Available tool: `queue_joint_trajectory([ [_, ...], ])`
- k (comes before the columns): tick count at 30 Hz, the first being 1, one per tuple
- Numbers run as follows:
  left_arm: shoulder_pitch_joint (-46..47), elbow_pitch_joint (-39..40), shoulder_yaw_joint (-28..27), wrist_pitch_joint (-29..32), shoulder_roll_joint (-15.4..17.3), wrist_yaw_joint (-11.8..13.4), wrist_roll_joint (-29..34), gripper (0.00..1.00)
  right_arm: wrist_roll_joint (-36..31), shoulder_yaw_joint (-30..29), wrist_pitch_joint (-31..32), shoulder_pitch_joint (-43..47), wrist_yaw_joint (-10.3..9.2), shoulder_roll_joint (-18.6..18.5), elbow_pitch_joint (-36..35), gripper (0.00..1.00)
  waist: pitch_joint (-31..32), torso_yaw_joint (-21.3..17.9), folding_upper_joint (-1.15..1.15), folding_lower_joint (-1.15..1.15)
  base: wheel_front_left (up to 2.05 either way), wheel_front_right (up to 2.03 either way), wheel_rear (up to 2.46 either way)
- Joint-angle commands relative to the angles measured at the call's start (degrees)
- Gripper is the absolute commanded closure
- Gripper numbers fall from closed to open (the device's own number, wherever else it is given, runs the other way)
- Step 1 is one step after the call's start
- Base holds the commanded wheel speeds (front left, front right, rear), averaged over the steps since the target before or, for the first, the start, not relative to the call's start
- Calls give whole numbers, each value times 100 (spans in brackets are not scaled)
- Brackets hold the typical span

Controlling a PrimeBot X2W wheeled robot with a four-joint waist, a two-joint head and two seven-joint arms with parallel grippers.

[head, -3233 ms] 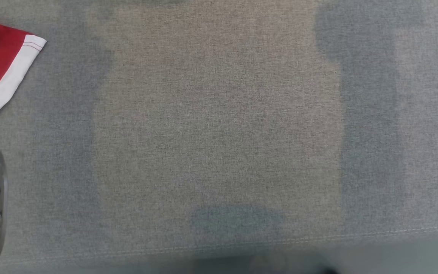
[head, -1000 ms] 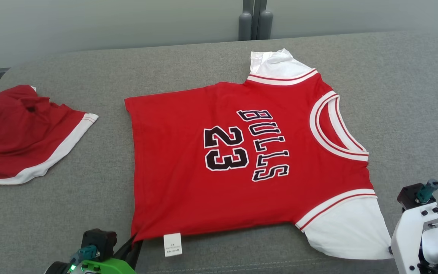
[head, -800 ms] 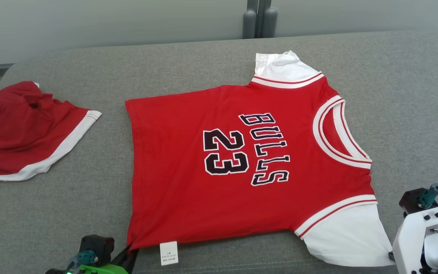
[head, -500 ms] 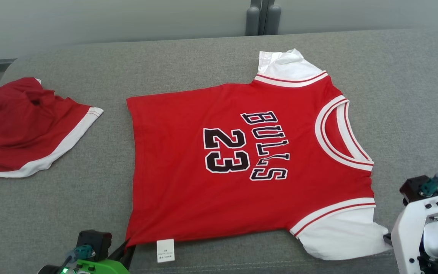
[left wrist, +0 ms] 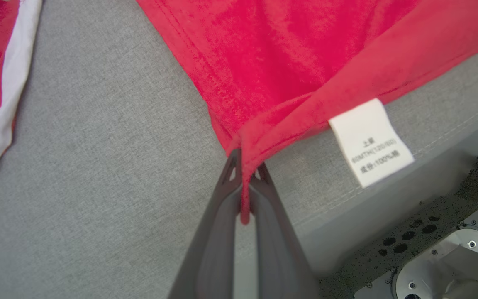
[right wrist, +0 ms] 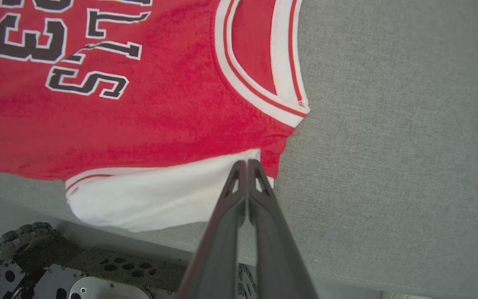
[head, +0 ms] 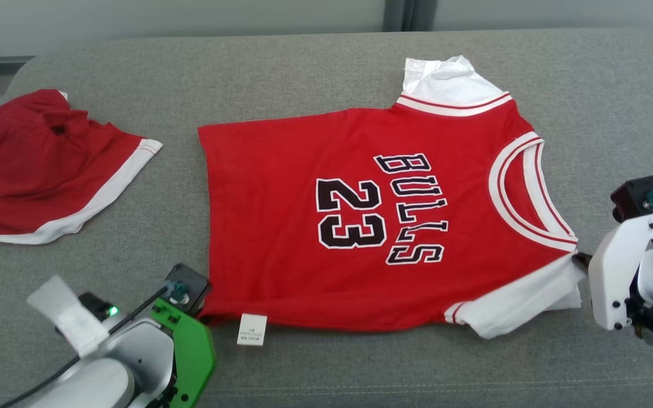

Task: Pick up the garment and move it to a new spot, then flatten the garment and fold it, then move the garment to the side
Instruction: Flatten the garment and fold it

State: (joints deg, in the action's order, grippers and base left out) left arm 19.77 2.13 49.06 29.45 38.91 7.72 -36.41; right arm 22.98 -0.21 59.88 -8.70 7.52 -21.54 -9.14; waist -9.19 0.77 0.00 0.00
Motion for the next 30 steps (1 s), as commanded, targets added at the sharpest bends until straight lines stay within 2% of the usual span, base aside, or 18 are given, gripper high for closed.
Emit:
queue_joint_trajectory([
  [1,333,-5,91,255,42,-166,111,100,-16,-26,-85,-213,-6,-26,62,100,-126,102,0,0,0,0,0],
  [7,1390,-322,550,1125,-172,-962,419,100,-155,-73,-467,-974,-6,-120,304,100,-416,213,0,0,0,0,0],
  [12,1999,-708,743,1512,-435,-1269,482,100,-314,122,-866,-1545,-6,-255,684,100,-691,268,0,0,0,0,0],
  [20,2632,-1440,777,1336,-888,-1362,600,100,-470,447,-1536,-2119,-6,-465,1445,100,-1073,417,0,0,0,0,0],
  [24,2747,-1711,733,1184,-1032,-1263,654,100,-510,524,-1939,-2244,-6,-425,1671,100,-1139,455,0,0,0,0,0],
  [30,2820,-1921,680,954,-1110,-1116,722,100,-511,666,-2223,-2348,-7,-399,1914,100,-1156,472,0,0,0,0,0],
])
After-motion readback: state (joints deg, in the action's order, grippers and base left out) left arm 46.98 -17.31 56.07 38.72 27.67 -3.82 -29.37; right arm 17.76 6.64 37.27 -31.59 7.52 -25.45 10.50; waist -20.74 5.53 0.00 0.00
